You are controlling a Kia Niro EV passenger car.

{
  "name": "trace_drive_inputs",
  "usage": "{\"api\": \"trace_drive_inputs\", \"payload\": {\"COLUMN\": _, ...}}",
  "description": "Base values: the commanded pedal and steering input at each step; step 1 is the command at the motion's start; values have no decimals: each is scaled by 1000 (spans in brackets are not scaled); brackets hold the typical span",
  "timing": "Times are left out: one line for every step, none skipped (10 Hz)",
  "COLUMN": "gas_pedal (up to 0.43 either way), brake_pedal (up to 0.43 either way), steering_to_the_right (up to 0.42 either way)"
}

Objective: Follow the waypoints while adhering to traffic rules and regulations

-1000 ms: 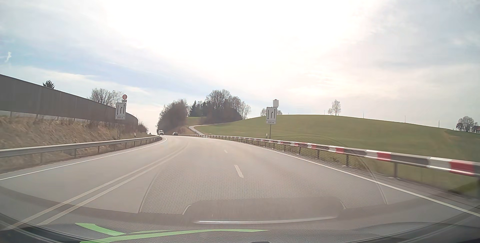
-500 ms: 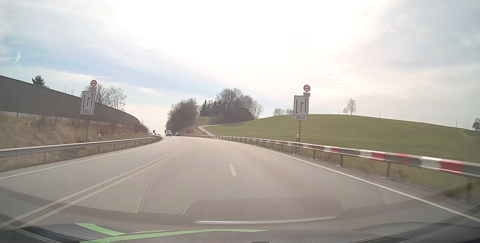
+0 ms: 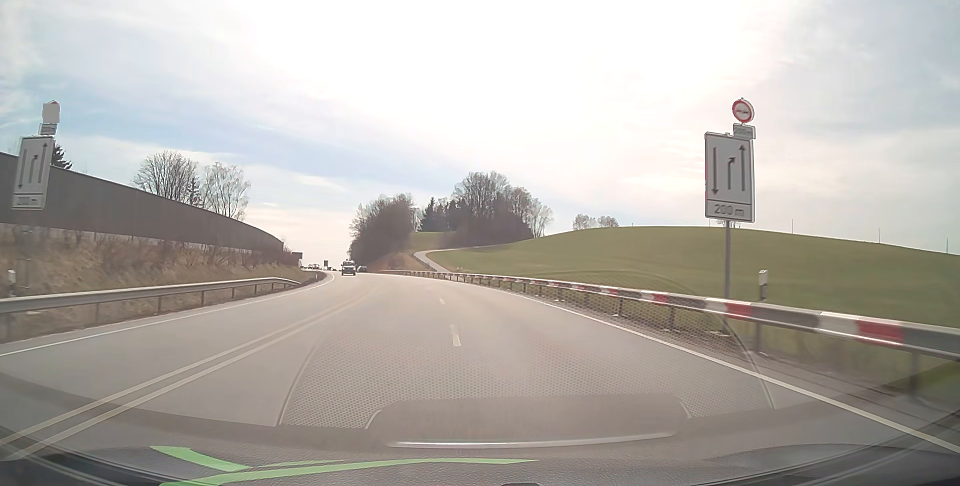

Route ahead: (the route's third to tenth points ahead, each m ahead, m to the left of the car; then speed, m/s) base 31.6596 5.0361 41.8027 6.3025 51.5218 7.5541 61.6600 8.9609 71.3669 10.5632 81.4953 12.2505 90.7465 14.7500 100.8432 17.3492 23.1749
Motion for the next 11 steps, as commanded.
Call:
{"api": "trace_drive_inputs", "payload": {"gas_pedal": 177, "brake_pedal": 0, "steering_to_the_right": -19}}
{"api": "trace_drive_inputs", "payload": {"gas_pedal": 177, "brake_pedal": 0, "steering_to_the_right": -19}}
{"api": "trace_drive_inputs", "payload": {"gas_pedal": 177, "brake_pedal": 0, "steering_to_the_right": -19}}
{"api": "trace_drive_inputs", "payload": {"gas_pedal": 177, "brake_pedal": 0, "steering_to_the_right": -19}}
{"api": "trace_drive_inputs", "payload": {"gas_pedal": 177, "brake_pedal": 0, "steering_to_the_right": -19}}
{"api": "trace_drive_inputs", "payload": {"gas_pedal": 177, "brake_pedal": 0, "steering_to_the_right": -19}}
{"api": "trace_drive_inputs", "payload": {"gas_pedal": 177, "brake_pedal": 0, "steering_to_the_right": -19}}
{"api": "trace_drive_inputs", "payload": {"gas_pedal": 177, "brake_pedal": 0, "steering_to_the_right": -19}}
{"api": "trace_drive_inputs", "payload": {"gas_pedal": 177, "brake_pedal": 0, "steering_to_the_right": -19}}
{"api": "trace_drive_inputs", "payload": {"gas_pedal": 177, "brake_pedal": 0, "steering_to_the_right": -19}}
{"api": "trace_drive_inputs", "payload": {"gas_pedal": 189, "brake_pedal": 0, "steering_to_the_right": -19}}
